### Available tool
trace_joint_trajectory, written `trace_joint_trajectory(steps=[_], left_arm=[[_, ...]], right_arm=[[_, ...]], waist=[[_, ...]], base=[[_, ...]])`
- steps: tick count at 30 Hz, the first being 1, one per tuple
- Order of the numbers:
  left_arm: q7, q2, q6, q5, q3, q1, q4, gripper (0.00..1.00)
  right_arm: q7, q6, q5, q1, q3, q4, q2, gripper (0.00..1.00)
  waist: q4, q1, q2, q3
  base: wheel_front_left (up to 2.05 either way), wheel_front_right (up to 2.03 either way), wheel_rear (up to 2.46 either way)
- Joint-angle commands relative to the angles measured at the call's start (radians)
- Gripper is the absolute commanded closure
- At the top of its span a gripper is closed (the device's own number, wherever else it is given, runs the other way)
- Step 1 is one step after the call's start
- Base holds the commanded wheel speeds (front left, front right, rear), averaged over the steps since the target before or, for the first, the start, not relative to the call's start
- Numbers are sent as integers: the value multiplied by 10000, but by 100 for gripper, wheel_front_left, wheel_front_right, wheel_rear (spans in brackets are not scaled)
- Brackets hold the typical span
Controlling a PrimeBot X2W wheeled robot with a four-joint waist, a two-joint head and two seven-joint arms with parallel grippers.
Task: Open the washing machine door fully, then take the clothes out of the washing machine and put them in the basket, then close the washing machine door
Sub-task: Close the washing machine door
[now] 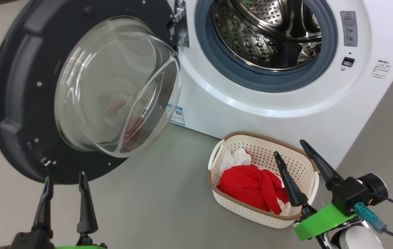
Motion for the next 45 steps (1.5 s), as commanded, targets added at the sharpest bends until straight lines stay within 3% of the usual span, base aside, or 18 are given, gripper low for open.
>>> trace_joint_trajectory(steps=[1,17,18,19,27,31,41,45], left_arm=[[1,109,119,10,326,-74,-298,0],[31,178,344,-69,414,38,-417,0],[-1,199,365,-148,515,-14,-457,92],[-14,240,367,-175,575,-53,-485,100],[-90,596,293,-967,1491,-1187,-740,100],[-239,494,110,-1960,2159,-2283,-469,100],[-376,516,-617,-4319,3797,-4979,1987,100],[190,693,-716,-5577,4467,-6164,3435,100]], right_arm=[[-63,62,-71,-367,240,-224,-21,0],[-63,62,28,-300,311,-101,-34,0],[-63,62,27,-306,311,-103,-43,0],[-63,62,27,-308,306,-106,-47,0],[-63,62,-105,-302,370,-63,-194,0],[-63,62,-313,-306,389,-14,-352,0],[-63,62,-364,-294,611,141,-398,0],[-63,62,-333,-325,687,284,-410,0]], waist=[[102,0,0,-33],[45,0,0,-152],[18,0,0,-143],[9,0,0,-139],[-88,0,0,-24],[-120,0,0,36],[-233,0,0,38],[-329,0,0,-4]], base=[[0,0,0],[0,0,0],[0,0,0],[0,0,0],[0,0,0],[0,0,0],[0,0,0],[0,0,0]])
